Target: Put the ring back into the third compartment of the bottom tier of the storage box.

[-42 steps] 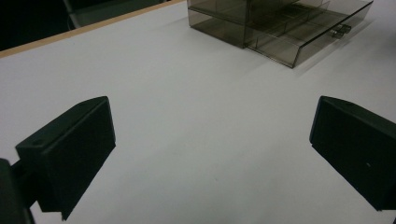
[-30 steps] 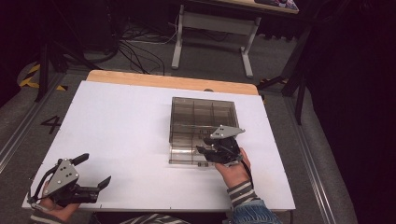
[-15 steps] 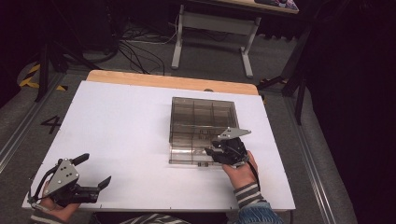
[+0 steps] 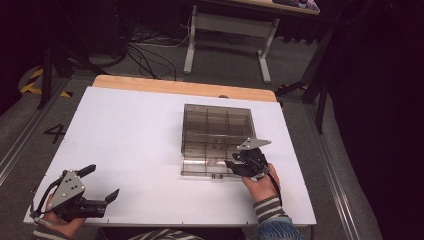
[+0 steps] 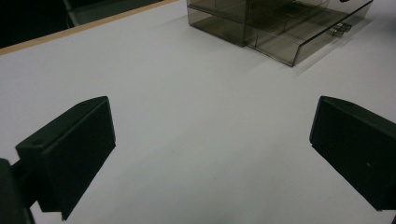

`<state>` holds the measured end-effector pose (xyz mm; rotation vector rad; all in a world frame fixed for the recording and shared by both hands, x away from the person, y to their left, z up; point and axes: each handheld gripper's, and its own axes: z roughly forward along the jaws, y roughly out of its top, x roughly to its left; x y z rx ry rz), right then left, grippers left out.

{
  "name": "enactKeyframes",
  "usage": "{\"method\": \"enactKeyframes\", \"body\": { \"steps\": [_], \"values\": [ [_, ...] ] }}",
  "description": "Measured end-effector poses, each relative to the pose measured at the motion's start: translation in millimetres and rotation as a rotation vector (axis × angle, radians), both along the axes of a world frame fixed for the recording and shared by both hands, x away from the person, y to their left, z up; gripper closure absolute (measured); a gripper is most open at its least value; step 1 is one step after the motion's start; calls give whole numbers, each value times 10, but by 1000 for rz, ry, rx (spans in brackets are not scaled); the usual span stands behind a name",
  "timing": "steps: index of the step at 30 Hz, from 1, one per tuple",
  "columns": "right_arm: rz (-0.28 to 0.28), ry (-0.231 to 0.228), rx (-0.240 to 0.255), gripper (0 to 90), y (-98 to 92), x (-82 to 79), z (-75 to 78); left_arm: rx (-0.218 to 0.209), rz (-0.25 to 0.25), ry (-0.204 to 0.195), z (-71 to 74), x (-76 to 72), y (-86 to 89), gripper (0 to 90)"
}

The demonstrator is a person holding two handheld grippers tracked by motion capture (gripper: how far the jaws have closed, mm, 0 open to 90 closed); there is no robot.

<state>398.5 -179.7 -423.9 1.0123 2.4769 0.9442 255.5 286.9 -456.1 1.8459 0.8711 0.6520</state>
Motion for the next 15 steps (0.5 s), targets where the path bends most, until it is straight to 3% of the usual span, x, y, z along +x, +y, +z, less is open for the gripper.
{"method": "enactKeyframes", "body": {
  "steps": [15],
  "values": [
    [-34,31,-45,583,-42,48,-69,3,-1,1,0,0,1,9]
  ]
}}
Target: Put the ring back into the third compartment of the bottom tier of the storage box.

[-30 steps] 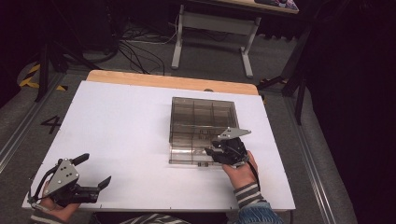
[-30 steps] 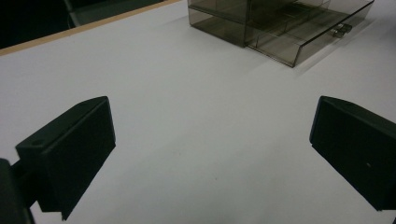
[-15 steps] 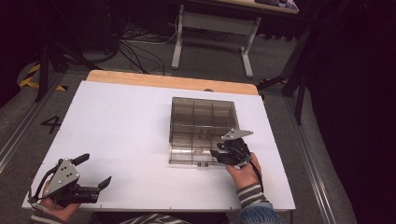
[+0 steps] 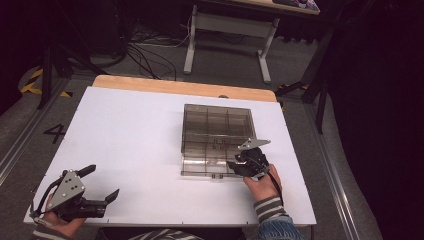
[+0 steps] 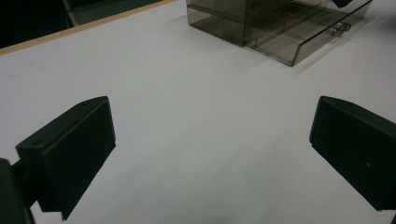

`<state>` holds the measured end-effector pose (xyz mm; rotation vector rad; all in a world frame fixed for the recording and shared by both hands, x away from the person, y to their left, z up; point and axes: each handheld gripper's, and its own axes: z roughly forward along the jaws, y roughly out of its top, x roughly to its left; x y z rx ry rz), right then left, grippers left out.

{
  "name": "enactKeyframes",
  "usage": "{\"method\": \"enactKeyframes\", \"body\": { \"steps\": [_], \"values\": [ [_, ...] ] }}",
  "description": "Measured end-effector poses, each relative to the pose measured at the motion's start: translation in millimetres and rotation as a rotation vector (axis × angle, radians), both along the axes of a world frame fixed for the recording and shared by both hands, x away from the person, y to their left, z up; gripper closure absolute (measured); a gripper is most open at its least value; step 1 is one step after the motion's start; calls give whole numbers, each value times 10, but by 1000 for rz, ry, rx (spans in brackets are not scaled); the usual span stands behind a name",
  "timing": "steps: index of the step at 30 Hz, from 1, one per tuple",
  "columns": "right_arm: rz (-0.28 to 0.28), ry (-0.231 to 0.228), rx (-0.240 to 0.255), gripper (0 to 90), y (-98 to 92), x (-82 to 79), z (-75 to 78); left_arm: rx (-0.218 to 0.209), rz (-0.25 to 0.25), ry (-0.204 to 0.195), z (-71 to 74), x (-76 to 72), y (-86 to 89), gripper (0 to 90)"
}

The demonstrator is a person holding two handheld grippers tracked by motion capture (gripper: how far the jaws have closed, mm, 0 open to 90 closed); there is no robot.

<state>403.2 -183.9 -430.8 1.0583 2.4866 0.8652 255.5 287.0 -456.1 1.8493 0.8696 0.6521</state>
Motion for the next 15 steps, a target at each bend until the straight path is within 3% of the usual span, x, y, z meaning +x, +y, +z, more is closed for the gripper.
{"method": "enactKeyframes", "body": {
  "steps": [15],
  "values": [
    [-18,25,-34,583,-50,35,-44,9,-2,-6,4,2,5,10]
  ]
}}
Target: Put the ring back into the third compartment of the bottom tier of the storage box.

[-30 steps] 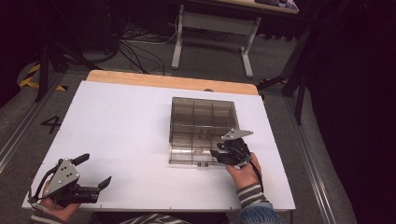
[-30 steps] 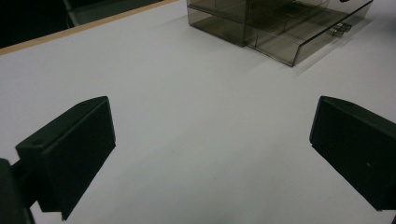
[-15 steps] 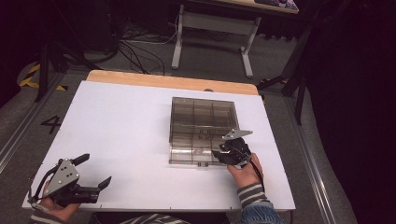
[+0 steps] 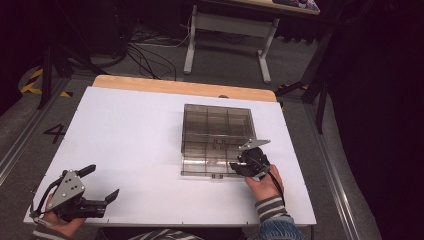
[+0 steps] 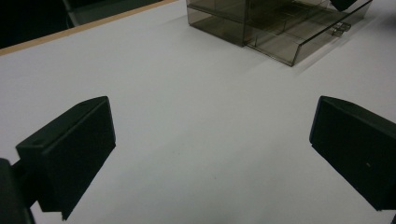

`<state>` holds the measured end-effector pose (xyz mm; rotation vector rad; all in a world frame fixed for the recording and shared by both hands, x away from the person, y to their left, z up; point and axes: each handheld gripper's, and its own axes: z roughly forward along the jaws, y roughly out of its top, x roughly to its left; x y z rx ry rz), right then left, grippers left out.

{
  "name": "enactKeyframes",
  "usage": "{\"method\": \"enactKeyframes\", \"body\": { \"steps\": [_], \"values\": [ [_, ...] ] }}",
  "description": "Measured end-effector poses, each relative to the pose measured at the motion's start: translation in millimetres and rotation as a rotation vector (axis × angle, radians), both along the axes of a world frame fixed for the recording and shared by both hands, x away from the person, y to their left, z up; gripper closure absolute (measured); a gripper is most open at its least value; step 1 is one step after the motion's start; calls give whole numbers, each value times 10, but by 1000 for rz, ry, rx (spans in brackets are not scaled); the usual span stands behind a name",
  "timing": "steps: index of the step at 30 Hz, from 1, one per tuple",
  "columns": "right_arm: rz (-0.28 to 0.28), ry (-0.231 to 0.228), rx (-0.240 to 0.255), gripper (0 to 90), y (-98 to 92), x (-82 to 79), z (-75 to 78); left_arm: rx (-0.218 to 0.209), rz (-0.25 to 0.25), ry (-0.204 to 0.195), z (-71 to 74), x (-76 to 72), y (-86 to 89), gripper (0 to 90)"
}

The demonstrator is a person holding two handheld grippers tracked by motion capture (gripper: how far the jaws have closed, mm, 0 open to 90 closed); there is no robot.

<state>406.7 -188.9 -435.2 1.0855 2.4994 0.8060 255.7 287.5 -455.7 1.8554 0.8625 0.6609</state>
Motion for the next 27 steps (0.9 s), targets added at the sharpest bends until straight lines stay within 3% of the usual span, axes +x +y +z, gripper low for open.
{"method": "enactKeyframes", "body": {
  "steps": [27],
  "values": [
    [-12,18,-19,574,-8,37,-57,-1,2,-2,-1,0,-2,9]
  ]
}}
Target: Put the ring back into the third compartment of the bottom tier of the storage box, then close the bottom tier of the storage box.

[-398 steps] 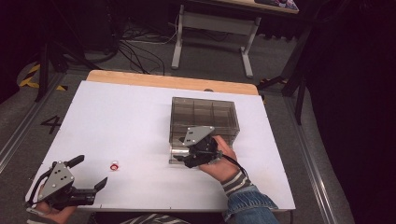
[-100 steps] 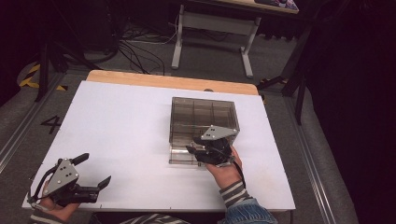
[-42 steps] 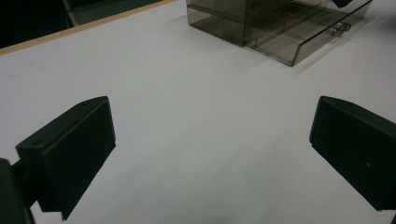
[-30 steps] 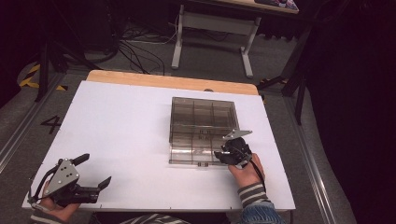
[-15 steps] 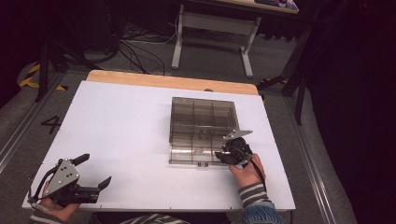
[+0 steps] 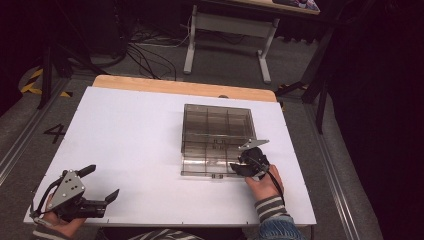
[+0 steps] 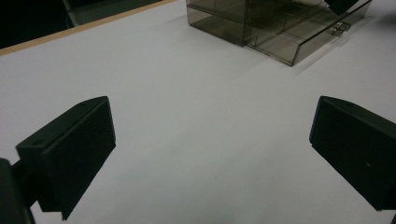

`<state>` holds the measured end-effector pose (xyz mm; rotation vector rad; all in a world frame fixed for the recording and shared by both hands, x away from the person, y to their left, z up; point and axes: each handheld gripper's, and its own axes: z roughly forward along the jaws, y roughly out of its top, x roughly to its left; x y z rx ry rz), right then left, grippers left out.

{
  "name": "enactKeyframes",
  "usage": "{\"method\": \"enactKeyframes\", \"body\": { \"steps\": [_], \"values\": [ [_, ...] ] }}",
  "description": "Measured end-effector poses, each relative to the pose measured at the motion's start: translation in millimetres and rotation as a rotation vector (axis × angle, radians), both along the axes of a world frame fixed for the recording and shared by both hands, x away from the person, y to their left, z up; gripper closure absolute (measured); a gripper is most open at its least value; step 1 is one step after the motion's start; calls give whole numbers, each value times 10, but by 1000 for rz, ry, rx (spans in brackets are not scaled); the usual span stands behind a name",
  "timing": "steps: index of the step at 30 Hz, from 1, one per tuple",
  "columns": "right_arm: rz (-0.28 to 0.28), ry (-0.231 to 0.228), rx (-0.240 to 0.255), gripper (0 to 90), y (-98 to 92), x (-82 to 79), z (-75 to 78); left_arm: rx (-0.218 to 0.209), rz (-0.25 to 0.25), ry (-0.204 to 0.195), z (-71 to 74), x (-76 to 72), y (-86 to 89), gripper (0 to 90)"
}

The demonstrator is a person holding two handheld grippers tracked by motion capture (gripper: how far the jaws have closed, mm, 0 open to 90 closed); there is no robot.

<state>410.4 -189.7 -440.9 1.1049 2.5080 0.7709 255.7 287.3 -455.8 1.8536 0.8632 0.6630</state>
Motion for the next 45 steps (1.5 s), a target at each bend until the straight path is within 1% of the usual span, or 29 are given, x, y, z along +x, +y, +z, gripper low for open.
{"method": "enactKeyframes", "body": {
  "steps": [6,9,11,15,19,21,22,23,25,29,30,31,35,38,39,40,44,45],
  "values": [
    [-1,1,4,545,1,10,3,-8,4,5,-3,-6,4,10],
    [2,-2,5,534,10,4,11,1,2,-1,0,-4,7,10],
    [8,-8,9,531,14,-8,34,2,2,-2,1,-4,5,10],
    [15,-36,22,534,28,-50,104,-2,2,2,-1,-3,4,10],
    [39,-47,56,563,38,-91,169,1,2,-1,-1,-2,5,10],
    [51,-57,61,587,42,-108,197,-2,3,3,-2,-4,5,10],
    [56,-61,65,598,49,-117,207,-11,5,8,-6,-6,0,10],
    [65,-67,70,609,53,-122,214,-7,7,5,-4,-5,4,10],
    [74,-66,76,625,63,-137,229,-6,7,5,-5,-6,6,10],
    [97,-66,82,636,77,-162,241,-5,7,6,-3,-8,7,10],
    [102,-65,84,636,78,-168,243,-12,7,9,-6,-10,1,10],
    [108,-64,88,639,80,-175,245,-4,7,2,-3,-7,5,10],
    [129,-67,88,659,93,-202,258,-10,6,9,-5,-11,4,10],
    [142,-68,90,687,101,-220,271,-6,6,5,-3,-9,5,10],
    [148,-67,88,698,103,-224,276,-11,6,8,-5,-10,2,10],
    [153,-66,89,711,106,-227,280,-3,7,2,-3,-6,6,10],
    [175,-60,85,770,126,-240,287,-12,5,8,-5,-9,0,10],
    [182,-54,83,782,135,-245,289,0,3,0,-2,-2,6,10]
  ]
}}
